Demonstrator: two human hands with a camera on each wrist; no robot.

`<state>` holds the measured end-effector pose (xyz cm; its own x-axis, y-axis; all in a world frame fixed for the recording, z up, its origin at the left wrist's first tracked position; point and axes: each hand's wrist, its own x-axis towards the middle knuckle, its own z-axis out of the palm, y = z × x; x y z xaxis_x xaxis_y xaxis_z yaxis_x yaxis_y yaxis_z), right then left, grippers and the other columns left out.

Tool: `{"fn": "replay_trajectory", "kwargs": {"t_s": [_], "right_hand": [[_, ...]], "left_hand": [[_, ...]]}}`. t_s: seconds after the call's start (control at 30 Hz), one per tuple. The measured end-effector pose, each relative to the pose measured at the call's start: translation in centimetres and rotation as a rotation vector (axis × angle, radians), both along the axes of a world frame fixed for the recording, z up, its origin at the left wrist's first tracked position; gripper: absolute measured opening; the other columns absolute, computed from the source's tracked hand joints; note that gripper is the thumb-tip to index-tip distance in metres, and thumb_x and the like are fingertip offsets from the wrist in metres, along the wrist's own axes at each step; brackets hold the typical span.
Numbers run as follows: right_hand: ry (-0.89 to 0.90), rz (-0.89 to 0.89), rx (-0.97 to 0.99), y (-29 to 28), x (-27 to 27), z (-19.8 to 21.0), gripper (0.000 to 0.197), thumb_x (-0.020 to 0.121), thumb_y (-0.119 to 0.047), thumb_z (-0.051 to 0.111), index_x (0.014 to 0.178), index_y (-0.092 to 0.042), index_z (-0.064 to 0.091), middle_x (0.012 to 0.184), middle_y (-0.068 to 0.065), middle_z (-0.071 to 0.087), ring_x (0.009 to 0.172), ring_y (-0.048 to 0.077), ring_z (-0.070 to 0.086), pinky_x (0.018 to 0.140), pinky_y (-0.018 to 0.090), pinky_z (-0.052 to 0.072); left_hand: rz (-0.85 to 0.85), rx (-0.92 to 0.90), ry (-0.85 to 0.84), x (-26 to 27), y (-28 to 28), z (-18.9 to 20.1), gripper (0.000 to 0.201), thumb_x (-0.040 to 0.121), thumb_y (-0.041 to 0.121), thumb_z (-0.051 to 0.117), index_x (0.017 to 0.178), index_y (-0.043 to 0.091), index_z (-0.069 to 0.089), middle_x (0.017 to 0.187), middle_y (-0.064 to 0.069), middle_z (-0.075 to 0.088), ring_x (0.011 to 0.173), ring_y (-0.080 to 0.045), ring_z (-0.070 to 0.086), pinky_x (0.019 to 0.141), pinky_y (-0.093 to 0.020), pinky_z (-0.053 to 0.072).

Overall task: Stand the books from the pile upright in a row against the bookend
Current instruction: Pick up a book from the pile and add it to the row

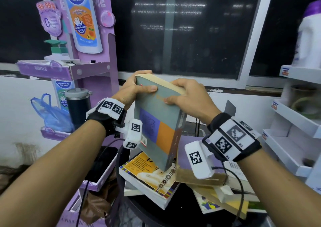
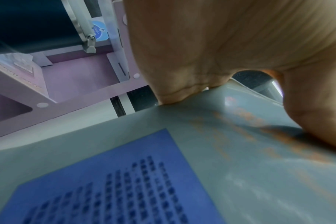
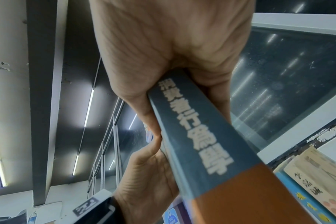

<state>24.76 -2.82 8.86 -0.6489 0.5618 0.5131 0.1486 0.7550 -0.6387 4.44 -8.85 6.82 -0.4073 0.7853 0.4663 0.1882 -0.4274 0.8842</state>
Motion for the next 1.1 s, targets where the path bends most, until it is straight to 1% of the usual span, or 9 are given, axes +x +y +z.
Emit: {"fn": "replay_trajectory", "kwargs": {"t_s": [0.07, 0.13, 0.27, 0.4, 0.47, 0.63, 0.73, 0.9, 1.1], "right_hand": [[0.014, -0.025, -0.016, 0.7, 0.4, 0.6, 0.03, 0.073, -0.026, 0.078, 0.101, -0.023, 0.069, 0.102, 0.006, 0.067, 0.094, 0.021, 0.062, 0.07, 0.028, 0.05], [0.041, -0.051, -0.045, 1.5, 0.7, 1.1, 0.032, 0.069, -0.027, 0.079, 0.099, -0.024, 0.069, 0.106, 0.008, 0.066, 0.095, 0.021, 0.063, 0.065, 0.027, 0.045], [0.107, -0.109, -0.107, 3.0, 1.8, 2.1, 0.024, 0.068, -0.023, 0.079, 0.092, -0.02, 0.072, 0.092, 0.004, 0.071, 0.083, 0.02, 0.066, 0.054, 0.023, 0.044], [0.162, -0.167, -0.144, 4.4, 2.4, 3.4, 0.026, 0.059, -0.028, 0.077, 0.083, -0.019, 0.073, 0.085, 0.005, 0.073, 0.088, 0.029, 0.069, 0.066, 0.039, 0.055], [0.18, -0.201, -0.157, 5.1, 2.6, 4.2, 0.029, 0.057, -0.029, 0.076, 0.083, -0.018, 0.072, 0.086, 0.006, 0.073, 0.087, 0.031, 0.07, 0.067, 0.041, 0.057], [0.171, -0.281, -0.133, 6.9, 3.0, 5.2, 0.027, 0.06, -0.027, 0.078, 0.082, -0.013, 0.071, 0.087, 0.009, 0.072, 0.089, 0.031, 0.07, 0.075, 0.051, 0.059], [0.136, -0.349, -0.106, 8.1, 2.8, 4.9, 0.033, 0.059, -0.029, 0.077, 0.085, -0.01, 0.07, 0.091, 0.011, 0.07, 0.091, 0.031, 0.067, 0.073, 0.047, 0.059], [0.065, -0.44, -0.038, 10.1, 2.3, 3.8, 0.028, 0.068, -0.03, 0.078, 0.09, -0.014, 0.07, 0.097, 0.009, 0.068, 0.092, 0.024, 0.064, 0.067, 0.032, 0.054], [0.023, -0.476, 0.018, 12.2, 0.5, 2.4, 0.03, 0.073, -0.027, 0.075, 0.099, -0.014, 0.067, 0.105, 0.011, 0.063, 0.108, 0.025, 0.053, 0.082, 0.037, 0.053]], "left_hand": [[0.005, 0.016, -0.008, 0.4, 0.6, 0.4, 0.075, 0.057, 0.024, 0.083, 0.126, 0.021, 0.054, 0.114, -0.005, 0.058, 0.099, -0.015, 0.062, 0.086, -0.027, 0.052], [0.038, 0.017, -0.02, 0.6, 1.2, 0.6, 0.067, 0.06, 0.032, 0.08, 0.122, 0.027, 0.055, 0.114, -0.002, 0.059, 0.101, -0.012, 0.062, 0.089, -0.029, 0.05], [0.098, -0.05, -0.025, 0.5, 2.5, -0.2, 0.049, 0.076, 0.04, 0.067, 0.121, 0.022, 0.059, 0.116, -0.001, 0.067, 0.109, -0.016, 0.062, 0.093, -0.033, 0.046], [0.185, -0.173, -0.041, 0.2, 4.2, -1.6, 0.018, 0.092, 0.03, 0.058, 0.108, 0.024, 0.058, 0.112, 0.001, 0.063, 0.108, -0.018, 0.056, 0.095, -0.036, 0.04], [0.22, -0.221, -0.027, -0.1, 5.0, -2.2, 0.01, 0.094, 0.025, 0.056, 0.103, 0.026, 0.058, 0.109, 0.001, 0.06, 0.105, -0.018, 0.054, 0.092, -0.035, 0.039], [0.273, -0.29, 0.021, -0.3, 7.0, -3.3, 0.024, 0.094, 0.02, 0.055, 0.118, 0.018, 0.059, 0.107, 0.002, 0.057, 0.103, -0.018, 0.05, 0.079, -0.03, 0.038], [0.288, -0.314, 0.057, -0.2, 8.3, -3.9, 0.032, 0.094, 0.019, 0.055, 0.126, 0.013, 0.057, 0.119, -0.002, 0.056, 0.11, -0.017, 0.048, 0.091, -0.028, 0.035], [0.301, -0.38, 0.077, -0.2, 10.9, -5.0, 0.036, 0.091, 0.027, 0.058, 0.126, 0.019, 0.057, 0.134, -0.005, 0.055, 0.127, -0.023, 0.046, 0.101, -0.034, 0.035], [0.289, -0.399, 0.098, -0.5, 13.6, -6.2, 0.048, 0.092, 0.03, 0.058, 0.138, 0.017, 0.048, 0.143, -0.009, 0.048, 0.131, -0.024, 0.044, 0.103, -0.03, 0.031]]}}
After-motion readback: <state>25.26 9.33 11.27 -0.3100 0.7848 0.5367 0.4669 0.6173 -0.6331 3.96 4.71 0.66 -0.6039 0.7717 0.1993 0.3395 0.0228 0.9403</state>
